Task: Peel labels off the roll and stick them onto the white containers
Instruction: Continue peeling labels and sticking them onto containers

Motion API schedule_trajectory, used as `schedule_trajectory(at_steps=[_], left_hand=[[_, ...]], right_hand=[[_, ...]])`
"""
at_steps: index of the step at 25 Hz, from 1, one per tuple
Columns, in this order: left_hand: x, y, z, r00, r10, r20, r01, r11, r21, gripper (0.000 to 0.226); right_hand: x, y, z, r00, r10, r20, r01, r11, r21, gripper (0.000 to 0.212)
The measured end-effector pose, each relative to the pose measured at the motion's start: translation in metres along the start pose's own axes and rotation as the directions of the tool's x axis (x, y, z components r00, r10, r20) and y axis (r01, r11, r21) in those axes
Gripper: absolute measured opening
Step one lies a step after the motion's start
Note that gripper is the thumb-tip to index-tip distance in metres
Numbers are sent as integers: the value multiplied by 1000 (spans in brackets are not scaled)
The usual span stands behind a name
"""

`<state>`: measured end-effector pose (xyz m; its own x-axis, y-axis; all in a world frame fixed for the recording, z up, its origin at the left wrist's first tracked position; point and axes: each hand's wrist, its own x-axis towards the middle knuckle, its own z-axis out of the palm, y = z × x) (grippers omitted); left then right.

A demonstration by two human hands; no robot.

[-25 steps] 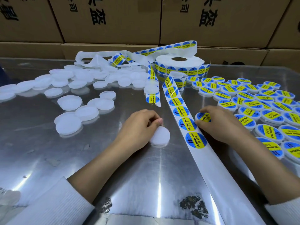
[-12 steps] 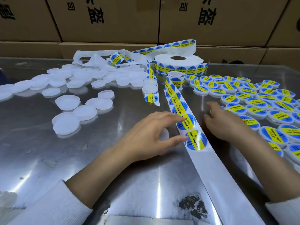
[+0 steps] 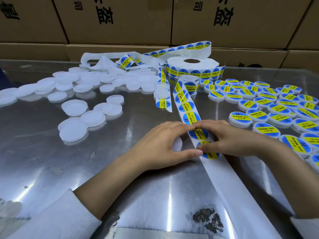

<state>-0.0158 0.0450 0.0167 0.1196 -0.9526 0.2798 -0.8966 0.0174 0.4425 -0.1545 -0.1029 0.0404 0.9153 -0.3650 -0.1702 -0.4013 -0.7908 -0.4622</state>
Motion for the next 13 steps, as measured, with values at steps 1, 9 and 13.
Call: schedule_trajectory(at_steps=[1,9,13], left_hand=[[0,0,1,1000,-13,4,13,1000,-9,64],[-1,-3,2,984,-160,72,162,986,-29,63],[-1,-2,1,988,-146,53,151,985,-88,55]], right_hand=[[0,0,0,999,-10,30,10,1000,-3,56],[1,3,1,1000,1,31,-3,999,45,84],[7,1,8,980,-16,-198,45,989,140,53]])
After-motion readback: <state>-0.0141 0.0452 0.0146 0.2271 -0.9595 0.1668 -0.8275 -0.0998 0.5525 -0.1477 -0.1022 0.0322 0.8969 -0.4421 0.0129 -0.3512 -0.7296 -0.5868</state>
